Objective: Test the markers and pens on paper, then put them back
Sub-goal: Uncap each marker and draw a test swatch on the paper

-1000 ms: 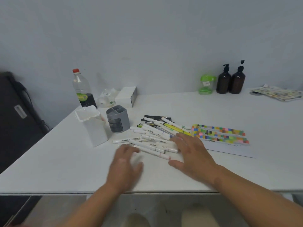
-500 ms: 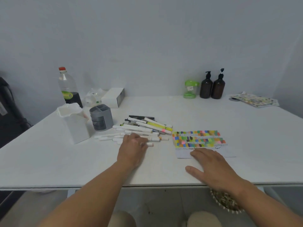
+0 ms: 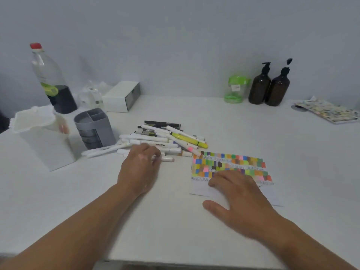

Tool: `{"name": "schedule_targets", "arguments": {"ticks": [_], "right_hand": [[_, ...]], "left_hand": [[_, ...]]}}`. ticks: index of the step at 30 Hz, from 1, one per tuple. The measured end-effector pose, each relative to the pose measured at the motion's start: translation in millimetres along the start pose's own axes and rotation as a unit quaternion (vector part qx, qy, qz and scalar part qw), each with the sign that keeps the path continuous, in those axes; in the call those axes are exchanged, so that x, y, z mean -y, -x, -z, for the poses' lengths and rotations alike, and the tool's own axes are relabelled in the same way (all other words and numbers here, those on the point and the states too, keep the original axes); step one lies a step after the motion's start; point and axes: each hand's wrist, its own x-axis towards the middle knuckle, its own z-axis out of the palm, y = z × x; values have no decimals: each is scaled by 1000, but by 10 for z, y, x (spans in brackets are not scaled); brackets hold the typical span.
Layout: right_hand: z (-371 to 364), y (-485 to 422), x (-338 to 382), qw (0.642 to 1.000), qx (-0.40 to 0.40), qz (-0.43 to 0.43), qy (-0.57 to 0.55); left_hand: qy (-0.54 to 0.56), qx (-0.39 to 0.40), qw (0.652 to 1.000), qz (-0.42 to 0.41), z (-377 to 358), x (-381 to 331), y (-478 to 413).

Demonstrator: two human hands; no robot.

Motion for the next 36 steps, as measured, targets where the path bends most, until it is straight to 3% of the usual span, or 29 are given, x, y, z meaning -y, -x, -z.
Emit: {"name": "schedule_targets", "arguments": {"ticks": [7,10,13,18,28,31,36], "right_hand": [[-105,144,158,998,-61,27,-3],[-82,195,215,999,-46,10,-10],[58,187,142,999,-22,-30,7],[140,297,-1,998,-22,-66,5],[147,476,-79,998,-22,-44,-38],[167,409,-117,998,-18,-41,-37],[160,316,-151,999,-8,-34,-38]], "left_hand": [[14,7,1000,-9,-16,31,44],[1,11,999,-36,12,54,50],[-18,40,997,-56,70,-4,51],[39,117,984,-132,0,-203,77],[14,119,990,-78,-220,-372,-204],[32,102,989,-102,-256,-487,-209],[16,147,982,-120,-370,-729,-316]]}}
